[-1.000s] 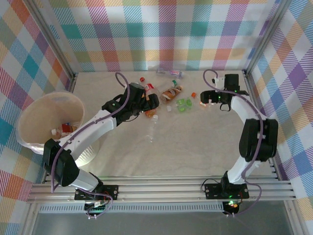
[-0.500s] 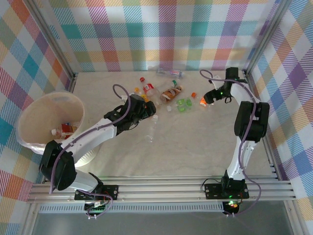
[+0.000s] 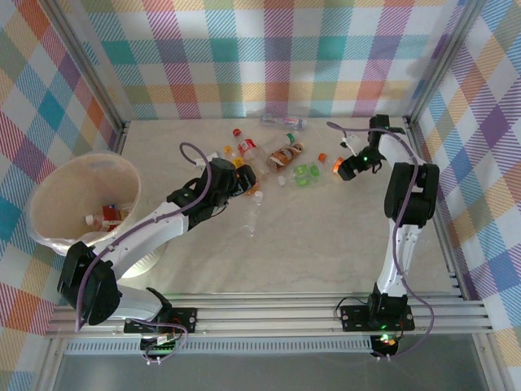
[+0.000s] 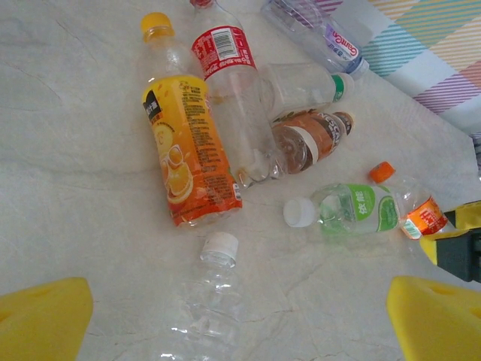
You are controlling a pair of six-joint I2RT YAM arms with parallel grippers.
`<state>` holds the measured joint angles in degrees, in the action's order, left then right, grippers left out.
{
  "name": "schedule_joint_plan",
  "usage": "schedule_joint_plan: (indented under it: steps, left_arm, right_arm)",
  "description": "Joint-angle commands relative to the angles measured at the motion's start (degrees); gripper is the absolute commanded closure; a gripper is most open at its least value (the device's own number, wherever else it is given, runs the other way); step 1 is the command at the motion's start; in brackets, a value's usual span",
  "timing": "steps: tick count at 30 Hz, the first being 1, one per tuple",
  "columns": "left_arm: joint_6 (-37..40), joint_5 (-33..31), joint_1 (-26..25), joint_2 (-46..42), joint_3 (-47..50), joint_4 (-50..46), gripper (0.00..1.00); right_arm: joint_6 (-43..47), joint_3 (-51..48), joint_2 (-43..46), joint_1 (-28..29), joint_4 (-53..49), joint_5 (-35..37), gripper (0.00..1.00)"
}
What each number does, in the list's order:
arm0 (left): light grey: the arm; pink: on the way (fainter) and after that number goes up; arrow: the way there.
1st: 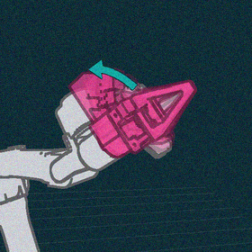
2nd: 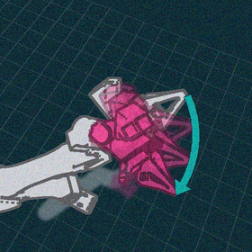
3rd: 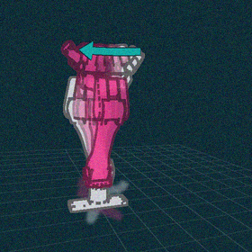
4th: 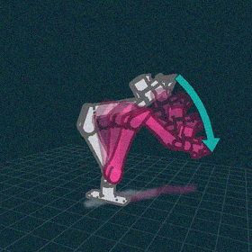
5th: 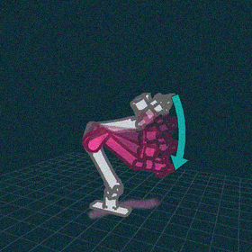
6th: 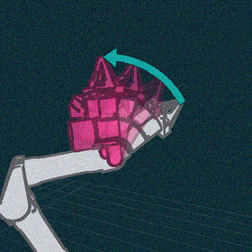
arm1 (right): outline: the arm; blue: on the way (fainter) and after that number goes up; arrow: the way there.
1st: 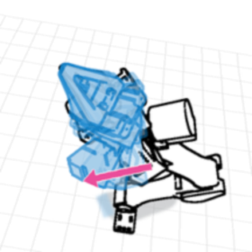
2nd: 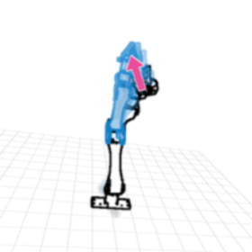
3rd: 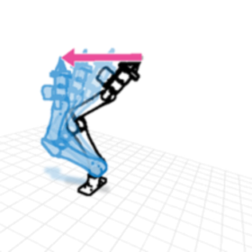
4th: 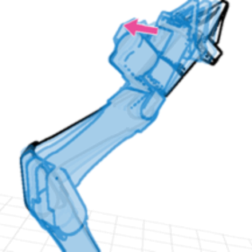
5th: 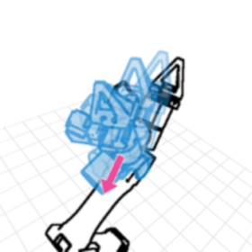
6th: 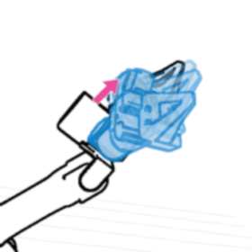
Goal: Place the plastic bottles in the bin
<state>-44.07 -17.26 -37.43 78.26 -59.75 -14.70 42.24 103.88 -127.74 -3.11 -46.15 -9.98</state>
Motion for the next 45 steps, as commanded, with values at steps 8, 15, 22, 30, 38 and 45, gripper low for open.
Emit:
schedule_joint_plan:
  steps: [8, 15, 22, 30, 38, 45]
  left_arm:
    - [2.15, 1.39, -0.63, -0.56, 0.85, 4.04, 0.0]
    - [1.76, 1.88, -0.57, -1.04, 2.8, 8.42, 0.0]
    - [1.19, 2.16, -0.62, -0.7, 2.95, 9.23, 0.0]
    - [0.47, 6.71, -0.62, 2.22, 2.94, 13.89, 0.0]
    - [2.3, 16.24, -1.6, 8.84, -2.43, 17.04, 0.0]
    - [6.53, 16.37, -4.76, 9.58, -3.86, 17.91, 0.0]
  right_arm:
    - [-1.74, -3.79, 0.47, 1.78, 0.6, 1.9, 0.27]
    - [-3.94, -9.2, 5.53, 1.79, 5.24, 2.97, 0.47]
    - [-10.64, -15.52, 13.7, 1.79, 11.47, 2.99, 0.64]
    - [-26.09, -29.9, 28.37, 1.73, 22.31, -3.3, 0.68]
    - [-52.02, -43.97, 40.33, 2.62, 36.95, -14.31, 0.68]
    - [-60.12, -53.22, 50.05, 5.92, 37.21, -18.06, 0.68]
